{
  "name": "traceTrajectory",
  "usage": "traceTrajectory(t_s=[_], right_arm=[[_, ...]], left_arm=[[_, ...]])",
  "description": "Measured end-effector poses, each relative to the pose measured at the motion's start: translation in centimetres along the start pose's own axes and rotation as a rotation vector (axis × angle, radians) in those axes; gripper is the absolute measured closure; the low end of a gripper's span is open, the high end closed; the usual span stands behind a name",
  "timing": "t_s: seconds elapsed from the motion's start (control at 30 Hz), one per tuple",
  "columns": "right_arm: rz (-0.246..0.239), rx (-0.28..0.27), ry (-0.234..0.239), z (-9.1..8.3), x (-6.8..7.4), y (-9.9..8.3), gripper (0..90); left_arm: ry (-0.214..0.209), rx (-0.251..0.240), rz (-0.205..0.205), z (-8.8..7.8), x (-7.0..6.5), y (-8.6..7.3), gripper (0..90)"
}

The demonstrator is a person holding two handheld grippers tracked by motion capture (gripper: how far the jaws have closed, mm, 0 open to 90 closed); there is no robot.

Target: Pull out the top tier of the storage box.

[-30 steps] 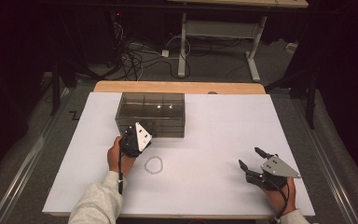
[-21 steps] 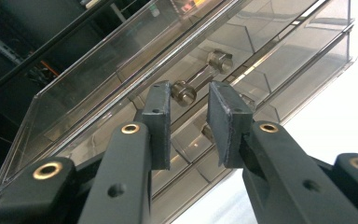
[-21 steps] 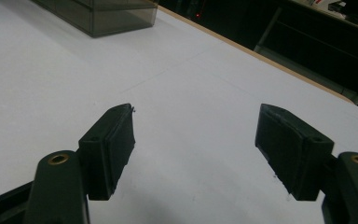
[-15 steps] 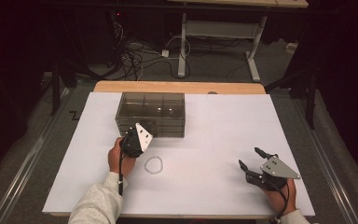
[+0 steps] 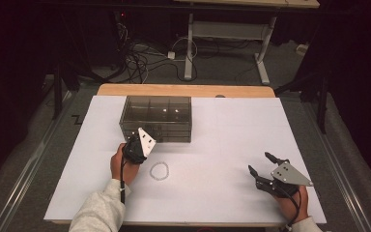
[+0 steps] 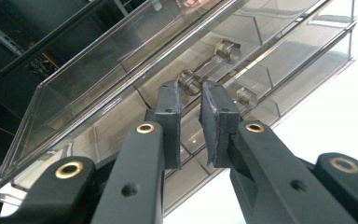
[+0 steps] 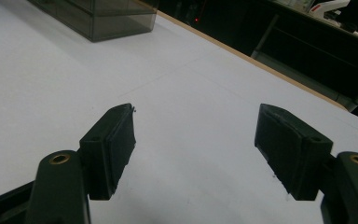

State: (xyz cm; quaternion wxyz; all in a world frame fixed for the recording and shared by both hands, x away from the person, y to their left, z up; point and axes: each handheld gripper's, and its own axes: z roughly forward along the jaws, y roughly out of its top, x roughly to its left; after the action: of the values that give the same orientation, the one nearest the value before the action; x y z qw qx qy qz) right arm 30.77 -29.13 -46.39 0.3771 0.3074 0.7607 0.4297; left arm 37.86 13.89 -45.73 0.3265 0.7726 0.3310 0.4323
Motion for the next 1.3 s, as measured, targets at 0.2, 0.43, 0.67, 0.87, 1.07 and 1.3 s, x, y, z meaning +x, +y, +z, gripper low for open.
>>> traceTrajectory(t_s=[0.2,0.43,0.67,0.87,1.07,1.3], right_arm=[[-0.003,-0.003,0.002,-0.1,0.0,0.1,29.0],[-0.003,-0.007,-0.003,-0.3,-0.2,0.1,29.3],[0.004,0.001,0.009,-0.3,-0.3,0.1,31.7],[-0.013,0.013,0.025,-0.2,0.0,0.1,32.0],[-0.005,0.014,0.026,-0.2,-0.2,0.0,32.0],[-0.004,0.022,0.039,0.0,-0.1,0.0,32.0]], left_arm=[[-0.014,0.000,-0.012,-0.5,0.0,0.0,76.2],[-0.041,0.020,-0.009,-1.5,-0.1,-0.1,76.0],[-0.100,0.037,-0.049,-2.2,0.5,-0.3,74.9],[-0.141,0.001,-0.068,-3.3,1.2,-0.2,78.2],[-0.142,-0.026,-0.070,-4.2,2.2,0.9,86.8],[-0.139,0.013,-0.082,-3.5,4.3,2.1,86.4]])
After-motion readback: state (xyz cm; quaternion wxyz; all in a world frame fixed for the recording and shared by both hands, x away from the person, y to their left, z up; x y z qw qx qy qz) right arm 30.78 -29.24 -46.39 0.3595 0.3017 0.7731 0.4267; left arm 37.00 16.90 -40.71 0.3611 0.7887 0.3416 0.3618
